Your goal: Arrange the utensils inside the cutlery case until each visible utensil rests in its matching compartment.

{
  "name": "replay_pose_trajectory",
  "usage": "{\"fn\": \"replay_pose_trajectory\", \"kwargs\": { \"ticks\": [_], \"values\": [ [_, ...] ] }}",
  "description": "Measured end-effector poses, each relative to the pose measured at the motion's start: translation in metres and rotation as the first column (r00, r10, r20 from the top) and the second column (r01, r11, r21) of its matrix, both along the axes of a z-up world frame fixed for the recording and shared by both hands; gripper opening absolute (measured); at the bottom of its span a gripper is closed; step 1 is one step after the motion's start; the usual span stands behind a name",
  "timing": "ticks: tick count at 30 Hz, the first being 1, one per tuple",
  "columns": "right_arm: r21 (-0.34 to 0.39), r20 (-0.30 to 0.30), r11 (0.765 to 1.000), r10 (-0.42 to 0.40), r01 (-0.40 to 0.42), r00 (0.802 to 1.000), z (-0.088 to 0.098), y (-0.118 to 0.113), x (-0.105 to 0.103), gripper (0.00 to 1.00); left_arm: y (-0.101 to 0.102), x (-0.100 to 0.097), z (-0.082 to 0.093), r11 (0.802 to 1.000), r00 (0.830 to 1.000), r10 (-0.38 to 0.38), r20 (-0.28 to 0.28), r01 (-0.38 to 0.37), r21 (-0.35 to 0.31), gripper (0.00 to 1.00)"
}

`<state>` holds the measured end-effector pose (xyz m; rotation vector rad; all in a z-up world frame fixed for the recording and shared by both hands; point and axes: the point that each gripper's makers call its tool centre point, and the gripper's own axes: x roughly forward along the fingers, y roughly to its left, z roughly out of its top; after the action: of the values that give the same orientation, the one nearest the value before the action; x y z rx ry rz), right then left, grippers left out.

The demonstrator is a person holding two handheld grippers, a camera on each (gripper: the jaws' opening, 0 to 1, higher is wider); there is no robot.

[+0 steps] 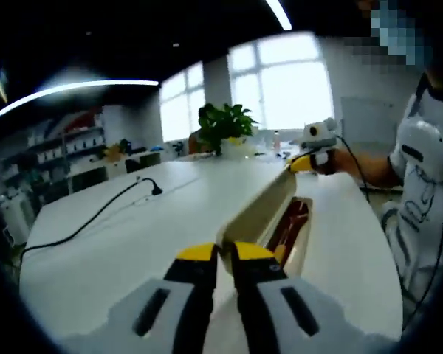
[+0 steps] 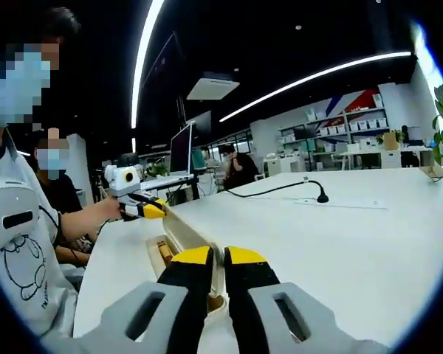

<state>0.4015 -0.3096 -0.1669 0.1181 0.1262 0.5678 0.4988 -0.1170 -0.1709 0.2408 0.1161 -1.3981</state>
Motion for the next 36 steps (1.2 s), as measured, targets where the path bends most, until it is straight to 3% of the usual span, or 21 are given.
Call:
{"fn": "replay_pose_trajectory", "kwargs": {
  "ticks": [5,9,16,20,25,28,36],
  "values": [
    [-0.008,0.013,1.0,-0.016,0.016,1.0,-0.004,-0.005,-0.001,0.05,-0.003,-0.003,-0.007,1.0,0.999,-0.002,0.043,0.001,0.019,0.08],
    [-0.055,0.047,0.998,-0.024,0.027,0.999,-0.005,-0.007,0.0,0.06,-0.002,-0.008,-0.013,0.998,0.985,-0.038,0.168,0.029,0.056,0.08],
    [-0.111,0.081,0.993,-0.025,0.034,0.996,-0.012,0.001,-0.007,0.07,0.003,-0.014,-0.019,1.0,0.985,-0.02,0.172,0.017,0.024,0.08],
    [-0.116,0.112,0.992,-0.031,0.044,0.993,-0.013,0.006,-0.012,0.08,0.005,-0.019,-0.031,0.996,0.98,-0.033,0.194,0.017,0.085,0.07],
    [-0.068,0.124,0.997,-0.029,0.038,0.992,-0.014,0.009,-0.022,0.09,0.007,-0.027,-0.031,0.995,0.981,-0.051,0.189,0.033,0.098,0.08],
    [-0.033,0.129,0.999,-0.006,0.01,0.992,-0.015,0.012,-0.032,0.13,0.012,-0.029,-0.029,0.993,0.978,-0.046,0.202,0.022,0.117,0.14],
    [0.002,0.036,0.999,0.039,-0.039,0.999,-0.033,0.019,-0.054,0.3,0.019,-0.046,-0.034,0.987,0.98,-0.078,0.181,0.05,0.152,0.19]
  ]
}}
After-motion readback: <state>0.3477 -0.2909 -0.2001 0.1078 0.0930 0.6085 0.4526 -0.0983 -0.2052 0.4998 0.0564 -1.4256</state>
